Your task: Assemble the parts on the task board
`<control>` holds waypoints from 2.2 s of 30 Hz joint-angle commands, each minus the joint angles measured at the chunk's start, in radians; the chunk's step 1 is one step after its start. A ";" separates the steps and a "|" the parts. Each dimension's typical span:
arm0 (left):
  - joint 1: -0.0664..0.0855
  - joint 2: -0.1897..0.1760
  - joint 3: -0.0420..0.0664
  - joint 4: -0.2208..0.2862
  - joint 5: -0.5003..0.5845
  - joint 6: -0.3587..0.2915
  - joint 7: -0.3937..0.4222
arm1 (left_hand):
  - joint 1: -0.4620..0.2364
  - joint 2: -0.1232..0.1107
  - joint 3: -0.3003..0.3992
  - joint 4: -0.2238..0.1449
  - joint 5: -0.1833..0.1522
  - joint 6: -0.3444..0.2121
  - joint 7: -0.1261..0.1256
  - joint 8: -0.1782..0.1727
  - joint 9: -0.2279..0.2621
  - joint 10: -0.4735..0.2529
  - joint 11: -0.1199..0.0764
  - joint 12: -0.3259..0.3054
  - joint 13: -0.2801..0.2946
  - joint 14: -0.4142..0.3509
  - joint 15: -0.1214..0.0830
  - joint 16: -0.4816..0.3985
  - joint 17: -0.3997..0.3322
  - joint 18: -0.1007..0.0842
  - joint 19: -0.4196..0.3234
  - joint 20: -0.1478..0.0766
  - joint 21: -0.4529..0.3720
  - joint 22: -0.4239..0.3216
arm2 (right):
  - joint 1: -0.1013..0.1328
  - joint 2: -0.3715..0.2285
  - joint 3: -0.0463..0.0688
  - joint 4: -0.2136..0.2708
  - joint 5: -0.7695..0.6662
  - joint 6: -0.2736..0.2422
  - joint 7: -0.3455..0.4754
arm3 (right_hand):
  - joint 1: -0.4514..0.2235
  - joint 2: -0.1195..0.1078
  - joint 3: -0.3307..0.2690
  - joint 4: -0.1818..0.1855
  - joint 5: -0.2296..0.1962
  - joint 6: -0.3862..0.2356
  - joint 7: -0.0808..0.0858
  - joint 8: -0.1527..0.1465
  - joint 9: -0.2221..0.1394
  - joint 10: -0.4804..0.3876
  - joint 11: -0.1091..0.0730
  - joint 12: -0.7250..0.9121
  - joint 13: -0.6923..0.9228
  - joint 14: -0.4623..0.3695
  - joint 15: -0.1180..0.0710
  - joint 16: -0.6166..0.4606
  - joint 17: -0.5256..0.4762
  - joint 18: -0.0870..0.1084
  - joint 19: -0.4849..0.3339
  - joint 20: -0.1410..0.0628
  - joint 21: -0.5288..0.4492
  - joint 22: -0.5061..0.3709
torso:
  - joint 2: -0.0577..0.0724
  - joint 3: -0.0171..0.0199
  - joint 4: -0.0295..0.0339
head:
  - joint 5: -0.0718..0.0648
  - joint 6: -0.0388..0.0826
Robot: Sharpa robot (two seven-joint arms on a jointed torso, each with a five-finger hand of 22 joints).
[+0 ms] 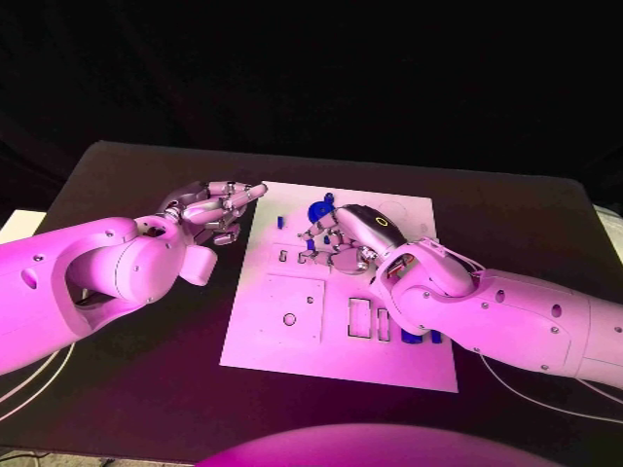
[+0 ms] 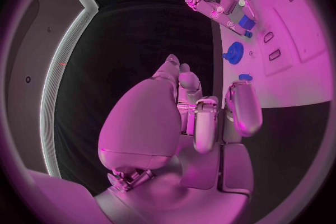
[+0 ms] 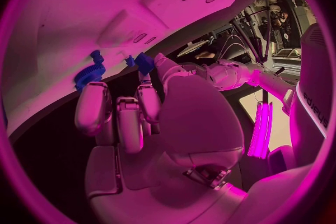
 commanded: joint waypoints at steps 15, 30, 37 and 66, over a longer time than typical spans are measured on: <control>0.001 0.004 0.000 -0.001 -0.004 0.022 0.007 | -0.002 0.001 0.006 0.000 0.001 -0.006 0.001 0.003 -0.001 -0.006 0.000 -0.005 -0.002 0.107 0.005 0.003 0.263 0.007 -0.006 0.000 -0.004 0.001 | -0.017 0.021 0.001 -0.031 0.064 0.016 0.027 | 0.008 -0.001 0.003 0.000 0.004 0.007 -0.001 0.005 0.001 -0.004 -0.006 -0.015 -0.007 0.086 -0.005 0.002 0.183 -0.009 -0.003 0.001 -0.007 -0.016 | 0.000 0.0011 -0.0004 | 0.004 -0.004; 0.000 0.005 0.000 -0.001 -0.006 0.023 0.006 | -0.002 0.001 0.006 0.000 0.001 -0.006 0.001 0.003 -0.001 -0.006 0.000 -0.005 -0.002 0.107 0.005 0.003 0.263 0.007 -0.006 0.000 -0.004 0.001 | -0.019 0.021 0.001 -0.041 0.065 0.026 0.030 | 0.008 -0.002 0.003 -0.001 0.003 0.006 0.000 0.004 0.001 -0.006 -0.006 -0.021 -0.011 0.086 -0.005 0.001 0.182 -0.008 -0.006 0.001 -0.010 -0.021 | 0.000 0.0014 -0.0008 | 0.004 -0.006; 0.000 0.006 0.000 -0.002 -0.011 0.023 0.006 | -0.002 0.001 0.006 0.000 0.001 -0.006 0.001 0.003 -0.001 -0.006 0.000 -0.005 -0.002 0.107 0.005 0.003 0.263 0.007 -0.006 0.000 -0.004 0.001 | -0.020 0.024 0.002 -0.048 0.078 0.028 0.052 | 0.008 -0.003 0.002 -0.001 0.001 0.006 0.001 0.004 0.001 -0.011 -0.005 -0.031 -0.018 0.086 -0.004 0.001 0.181 -0.007 -0.008 0.001 -0.012 -0.024 | 0.001 0.0023 -0.0018 | 0.004 -0.006; 0.000 0.008 0.000 -0.004 -0.012 0.025 0.005 | -0.002 0.001 0.006 0.000 0.001 -0.006 0.001 0.003 -0.001 -0.006 0.000 -0.005 -0.002 0.107 0.005 0.003 0.263 0.007 -0.006 0.000 -0.004 0.001 | -0.026 0.018 0.002 -0.056 0.083 0.050 0.053 | 0.012 -0.010 0.001 -0.001 -0.005 -0.008 0.008 -0.004 -0.002 -0.082 0.000 -0.216 -0.141 0.079 0.000 -0.017 0.156 -0.001 -0.029 0.004 -0.035 -0.057 | 0.000 0.0009 -0.0005 | 0.002 -0.017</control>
